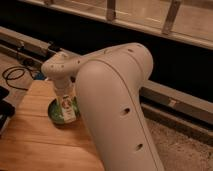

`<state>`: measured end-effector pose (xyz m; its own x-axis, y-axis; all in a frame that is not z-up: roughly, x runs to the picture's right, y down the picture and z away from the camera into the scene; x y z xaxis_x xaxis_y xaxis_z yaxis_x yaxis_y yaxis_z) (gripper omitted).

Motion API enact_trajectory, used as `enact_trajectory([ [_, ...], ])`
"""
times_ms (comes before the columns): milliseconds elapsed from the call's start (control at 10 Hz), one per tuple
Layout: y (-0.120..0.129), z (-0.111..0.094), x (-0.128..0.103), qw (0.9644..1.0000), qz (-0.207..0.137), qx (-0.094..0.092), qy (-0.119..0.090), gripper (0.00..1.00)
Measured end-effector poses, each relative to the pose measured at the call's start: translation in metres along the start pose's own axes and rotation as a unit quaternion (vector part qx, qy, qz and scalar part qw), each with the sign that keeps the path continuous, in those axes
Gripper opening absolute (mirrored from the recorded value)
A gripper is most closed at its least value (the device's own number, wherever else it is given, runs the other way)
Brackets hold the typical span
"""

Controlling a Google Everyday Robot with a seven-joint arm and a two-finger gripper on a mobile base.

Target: Place the bottle in the ceramic bowl

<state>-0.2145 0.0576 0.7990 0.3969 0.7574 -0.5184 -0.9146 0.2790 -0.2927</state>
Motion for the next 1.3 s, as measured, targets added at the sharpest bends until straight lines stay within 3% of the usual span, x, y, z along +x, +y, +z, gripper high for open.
enact_trajectory([
  [500,-0.0017,0.0005,0.0002,1.0,0.002,-0.001,0.0,0.64],
  [700,-0.0013,0.0005,0.0001,1.0,0.001,-0.001,0.0,0.78],
  [1300,0.0003,0.0005,-0.0001,1.0,0.0,-0.001,-0.001,0.8],
])
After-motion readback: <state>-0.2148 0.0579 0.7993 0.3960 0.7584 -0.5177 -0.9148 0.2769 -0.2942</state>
